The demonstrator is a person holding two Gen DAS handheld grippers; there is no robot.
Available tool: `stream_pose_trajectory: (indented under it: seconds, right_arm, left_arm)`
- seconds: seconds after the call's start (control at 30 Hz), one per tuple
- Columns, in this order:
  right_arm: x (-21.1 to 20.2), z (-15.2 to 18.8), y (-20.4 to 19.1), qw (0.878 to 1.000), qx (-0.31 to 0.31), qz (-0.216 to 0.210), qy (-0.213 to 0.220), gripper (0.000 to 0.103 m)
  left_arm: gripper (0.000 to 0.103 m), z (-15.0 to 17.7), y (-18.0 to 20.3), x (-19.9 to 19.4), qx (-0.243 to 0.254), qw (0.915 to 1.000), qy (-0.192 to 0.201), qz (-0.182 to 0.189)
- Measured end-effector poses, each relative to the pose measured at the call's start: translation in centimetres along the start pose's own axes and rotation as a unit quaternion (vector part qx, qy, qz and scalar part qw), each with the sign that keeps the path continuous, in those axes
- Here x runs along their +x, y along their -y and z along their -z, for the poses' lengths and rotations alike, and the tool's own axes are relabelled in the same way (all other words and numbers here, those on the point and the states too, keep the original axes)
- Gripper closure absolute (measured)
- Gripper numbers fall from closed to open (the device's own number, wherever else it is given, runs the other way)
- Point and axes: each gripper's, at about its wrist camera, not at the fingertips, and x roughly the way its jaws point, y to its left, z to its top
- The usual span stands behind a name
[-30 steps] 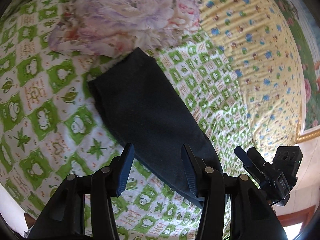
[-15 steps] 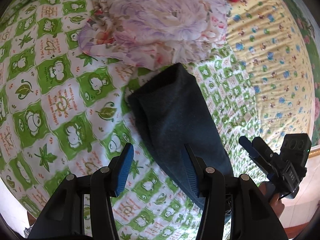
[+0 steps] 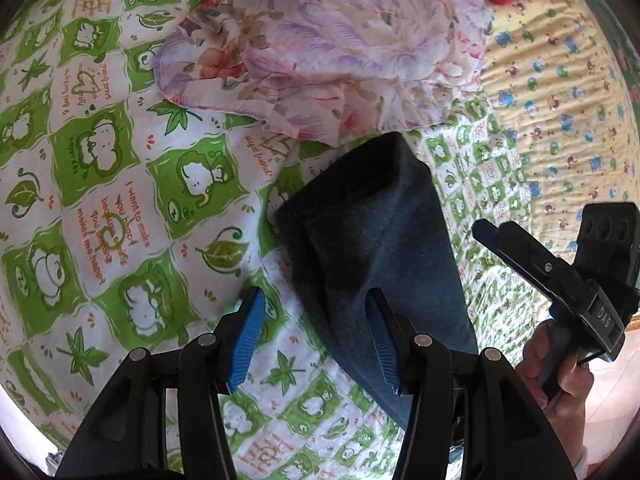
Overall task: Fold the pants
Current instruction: 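Grasp the folded pants end with the left gripper while the right gripper grasps beside it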
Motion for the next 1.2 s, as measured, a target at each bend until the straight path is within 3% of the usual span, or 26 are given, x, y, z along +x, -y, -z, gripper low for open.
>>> stream_pose_trajectory:
  seconds: [0.6, 0.7, 0.87, 1.2]
  right_arm:
    - [8.4, -3.7, 0.6, 0.994, -0.039, -0.032, -0.100, 0.047]
    - [8.5, -3.5, 0.7, 0.995, -0.033, -0.036, -0.089, 0.052]
    - [7.7, -3.2, 1.5, 0.996, -0.020, -0.045, -0.068, 0.073]
    - [0.6, -1.4, 0.1, 0.997, -0.023, -0.070, 0.016, 0.077]
  left_arm:
    - [0.051, -2.1, 0.6, 2.6, 0.026, 0.9997, -0.003, -0.002]
    - [0.052, -2.2, 0.8, 2.8, 0.034, 0.9994, 0.000, -0.004]
    - [0.071, -2.2, 1.8, 2.8, 0.056, 0.9984, 0.003, 0.001]
    - [0.076, -0.4, 7.1, -1.4, 0.110, 0.9929, 0.035, 0.028]
